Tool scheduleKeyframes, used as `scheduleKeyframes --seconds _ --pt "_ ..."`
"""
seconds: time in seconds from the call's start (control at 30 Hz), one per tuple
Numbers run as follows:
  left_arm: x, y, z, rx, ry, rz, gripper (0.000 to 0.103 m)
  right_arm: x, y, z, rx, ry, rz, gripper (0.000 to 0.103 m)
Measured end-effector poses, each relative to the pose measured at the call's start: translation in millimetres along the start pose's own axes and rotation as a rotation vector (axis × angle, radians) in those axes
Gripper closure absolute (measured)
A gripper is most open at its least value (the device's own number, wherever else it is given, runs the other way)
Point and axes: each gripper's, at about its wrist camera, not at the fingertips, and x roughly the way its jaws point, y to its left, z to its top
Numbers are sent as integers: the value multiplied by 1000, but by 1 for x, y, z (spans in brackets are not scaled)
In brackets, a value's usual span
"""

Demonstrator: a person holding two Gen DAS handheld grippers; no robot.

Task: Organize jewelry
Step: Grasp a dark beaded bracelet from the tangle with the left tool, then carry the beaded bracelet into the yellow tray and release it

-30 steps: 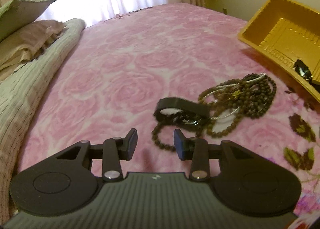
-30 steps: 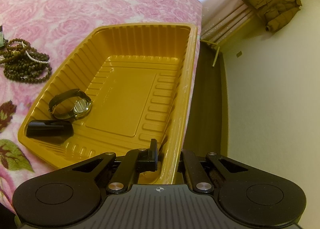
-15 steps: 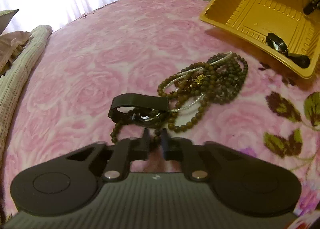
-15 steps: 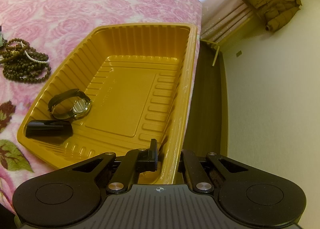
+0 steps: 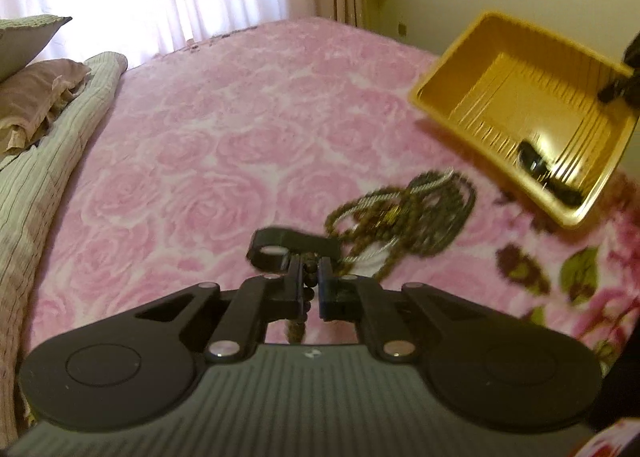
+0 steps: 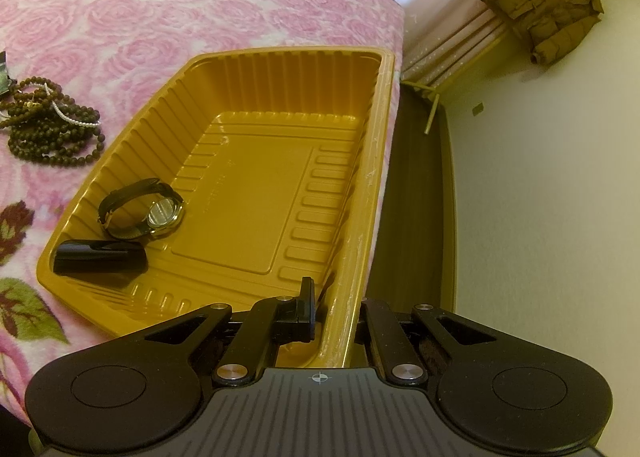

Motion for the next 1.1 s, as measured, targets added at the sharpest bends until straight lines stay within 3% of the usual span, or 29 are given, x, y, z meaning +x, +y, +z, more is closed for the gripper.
scheduleKeyframes --seconds 0.23,0.73,1.1 --pt "-11 -30 29 -2 -68 -105 97 0 0 0 -1 -1 0 98" --pt "26 -144 91 108 -126 -367 97 -2 -5 -2 9 -9 16 98" --pt "43 -185 110 133 -123 -435 97 2 -5 -3 25 -14 24 98"
